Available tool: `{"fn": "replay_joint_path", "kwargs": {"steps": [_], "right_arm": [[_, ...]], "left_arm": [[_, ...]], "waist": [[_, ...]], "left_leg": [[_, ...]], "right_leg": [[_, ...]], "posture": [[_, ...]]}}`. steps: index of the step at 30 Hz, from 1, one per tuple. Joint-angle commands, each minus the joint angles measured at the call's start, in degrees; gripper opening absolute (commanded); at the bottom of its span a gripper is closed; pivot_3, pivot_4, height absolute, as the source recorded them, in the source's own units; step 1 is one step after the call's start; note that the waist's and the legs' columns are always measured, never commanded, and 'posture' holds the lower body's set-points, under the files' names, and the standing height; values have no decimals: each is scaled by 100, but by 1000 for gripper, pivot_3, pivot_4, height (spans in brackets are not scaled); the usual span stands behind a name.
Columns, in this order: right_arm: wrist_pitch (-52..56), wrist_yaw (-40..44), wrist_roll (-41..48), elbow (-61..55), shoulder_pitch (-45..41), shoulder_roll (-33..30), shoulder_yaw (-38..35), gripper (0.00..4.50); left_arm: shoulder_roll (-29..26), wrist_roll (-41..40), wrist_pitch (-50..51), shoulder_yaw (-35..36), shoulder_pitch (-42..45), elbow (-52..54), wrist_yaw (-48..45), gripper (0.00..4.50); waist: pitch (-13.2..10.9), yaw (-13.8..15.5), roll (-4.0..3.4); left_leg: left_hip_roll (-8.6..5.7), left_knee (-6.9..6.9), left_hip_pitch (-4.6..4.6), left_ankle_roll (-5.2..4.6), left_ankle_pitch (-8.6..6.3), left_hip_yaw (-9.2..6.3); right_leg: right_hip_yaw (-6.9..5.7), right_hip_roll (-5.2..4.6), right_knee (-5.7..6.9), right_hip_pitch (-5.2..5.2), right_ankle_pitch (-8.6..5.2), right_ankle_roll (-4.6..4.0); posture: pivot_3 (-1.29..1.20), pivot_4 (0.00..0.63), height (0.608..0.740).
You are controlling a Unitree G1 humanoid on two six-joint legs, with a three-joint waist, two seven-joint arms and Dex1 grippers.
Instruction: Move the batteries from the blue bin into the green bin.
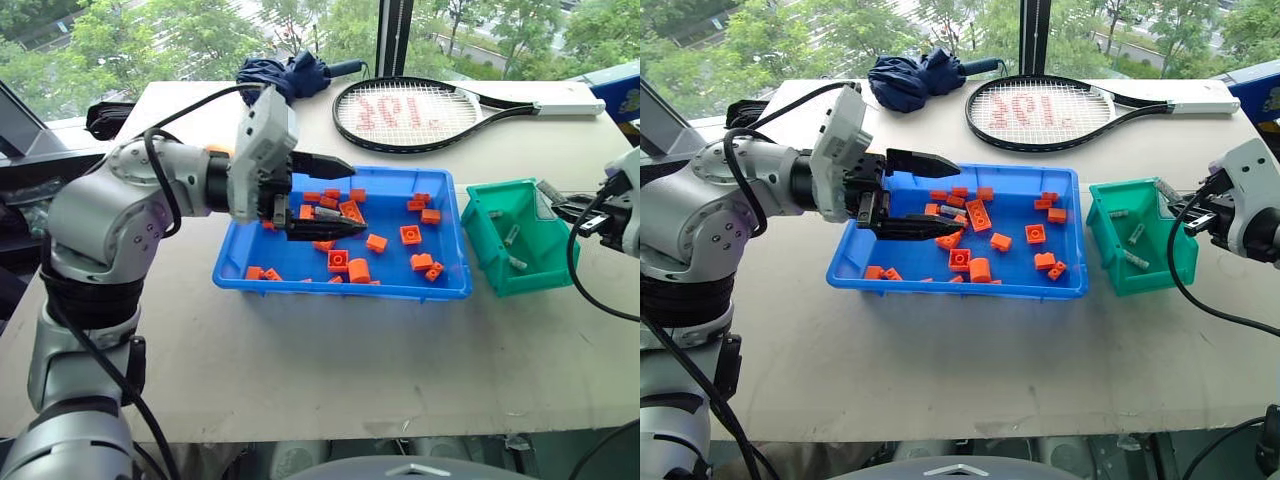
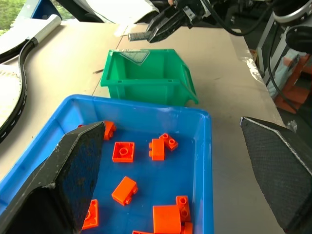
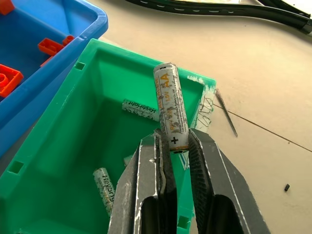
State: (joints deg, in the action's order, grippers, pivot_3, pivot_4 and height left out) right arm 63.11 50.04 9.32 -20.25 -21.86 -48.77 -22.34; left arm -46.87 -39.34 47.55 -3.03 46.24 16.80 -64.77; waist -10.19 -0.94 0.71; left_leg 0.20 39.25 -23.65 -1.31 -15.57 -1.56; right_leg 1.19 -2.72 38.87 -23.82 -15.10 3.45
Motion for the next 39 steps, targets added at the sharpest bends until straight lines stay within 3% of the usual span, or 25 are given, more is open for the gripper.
{"fn": "replay_joint_path", "kwargs": {"steps": [1, 5, 8, 9, 11, 16, 20, 30, 33, 39], "right_arm": [[-84, -100, 234, -168, -16, -189, -86, 44], [-144, -128, 414, -113, 11, -323, -48, 1716], [-147, -101, 591, -126, 53, -380, -38, 3488], [-143, -97, 661, -151, 73, -371, -55, 3488], [-358, -76, 765, -242, 127, -320, -66, 4359], [-550, -209, 1401, -777, 142, 185, -221, 4440], [-647, -79, 2040, -1471, 831, 534, -454, 4440], [-732, -811, 2644, -2482, 1894, 914, -470, 4440], [-727, -1051, 2783, -2589, 1932, 991, -472, 4440], [-787, -1320, 3022, -2641, 2032, 934, -516, 4440]], "left_arm": [[-126, 88, -158, 105, -47, 68, -50, 4500], [-218, 119, -140, 164, -179, 147, 5, 4500], [-306, 187, -138, 196, -316, 151, 58, 4500], [-362, 237, -112, 172, -389, 132, 74, 4500], [-433, 651, -259, -45, -519, -70, 241, 4500], [-101, 1562, -439, -460, -436, -898, 969, 4500], [234, 1943, -516, -475, -330, -1593, 1382, 4500], [849, 2841, -1230, -1358, 943, -3904, 497, 4500], [1036, 3167, -1884, -1510, 1210, -4518, 269, 4500], [1304, 3913, -4405, -1938, 2258, -6829, -1047, 4500]], "waist": [[0, 14, 0], [0, 22, 0], [0, 25, 0], [0, 25, 0], [0, 21, 0], [0, 26, 0], [-1, 72, 2], [0, 116, 3], [0, 116, 3], [0, 88, 4]], "left_leg": [[0, 0, -1, 0, 0, 0], [0, 0, -2, 0, 0, -1], [0, 2, -4, 0, 0, -3], [0, 2, -3, 0, 0, -3], [0, 2, -3, 0, 0, -4], [-1, 2, -1, -1, 0, -8], [-1, 4, -12, -1, -1, -24], [-19, 11, -6, -1, 0, -23], [-19, 12, -7, -1, 0, -24], [-20, 11, -8, -1, 0, -22]], "right_leg": [[0, -1, -1, 0, 0, 0], [-1, -4, -4, 0, 0, 1], [-4, -5, -4, 1, 0, 1], [-4, -5, -3, 1, 0, 1], [-5, -4, -3, 1, 0, 1], [-10, -2, -1, 4, 0, 1], [-25, -3, -6, 4, 0, 1], [-28, -4, 0, 13, 0, 1], [-29, -4, -2, 12, 0, 1], [-31, 0, -5, 12, 0, 0]], "posture": [[0, 150, 740], [0, 150, 740], [0, 150, 740], [0, 150, 740], [0, 150, 740], [0, 150, 740], [0, 150, 740], [0, 150, 740], [0, 150, 740], [0, 150, 740]]}}
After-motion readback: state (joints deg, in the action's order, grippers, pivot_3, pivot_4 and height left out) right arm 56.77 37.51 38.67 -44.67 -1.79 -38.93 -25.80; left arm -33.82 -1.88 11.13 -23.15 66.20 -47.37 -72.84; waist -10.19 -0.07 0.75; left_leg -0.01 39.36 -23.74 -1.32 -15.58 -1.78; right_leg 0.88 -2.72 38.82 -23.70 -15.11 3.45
